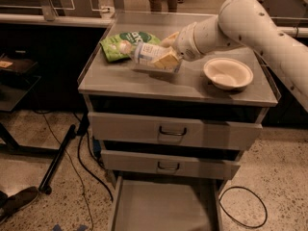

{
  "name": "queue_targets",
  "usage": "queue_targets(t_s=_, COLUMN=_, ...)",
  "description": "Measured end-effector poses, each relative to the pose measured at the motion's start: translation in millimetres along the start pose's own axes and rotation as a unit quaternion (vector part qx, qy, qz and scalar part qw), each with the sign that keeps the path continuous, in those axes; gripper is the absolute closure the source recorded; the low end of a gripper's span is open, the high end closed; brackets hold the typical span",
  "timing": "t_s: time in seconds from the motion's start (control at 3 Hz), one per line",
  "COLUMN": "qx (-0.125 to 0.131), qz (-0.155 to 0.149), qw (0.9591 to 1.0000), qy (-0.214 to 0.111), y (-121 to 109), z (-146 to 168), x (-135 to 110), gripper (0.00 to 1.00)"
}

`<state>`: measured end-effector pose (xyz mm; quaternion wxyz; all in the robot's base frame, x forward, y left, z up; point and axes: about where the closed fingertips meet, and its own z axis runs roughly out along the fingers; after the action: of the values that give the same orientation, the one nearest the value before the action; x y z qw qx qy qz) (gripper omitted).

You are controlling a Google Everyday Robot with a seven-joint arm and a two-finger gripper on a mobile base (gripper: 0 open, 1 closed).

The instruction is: Pick blue plastic bottle from bottom drawer and place on counter

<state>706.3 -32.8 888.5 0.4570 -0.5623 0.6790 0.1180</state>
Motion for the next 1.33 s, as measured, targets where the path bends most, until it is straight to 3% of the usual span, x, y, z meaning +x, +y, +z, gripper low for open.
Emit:
queue_targets(t_s=0.67, qx=-0.032, qz=0.020, qw=0.9988, qy=0.029, y=7.3, z=16.5, x=34.4, gripper=1.00)
queue_targets(t_s=1.0, qx=-0.032, qz=0.020, qw=0.9988, qy=0.029, y=5.4, z=13.4, x=30.2, gripper=1.00)
queue_targets(t_s=1.33, qx=-0.033, qz=0.020, qw=0.9988, qy=0.029, y=5.4, z=13.5, x=30.2, gripper=0.81)
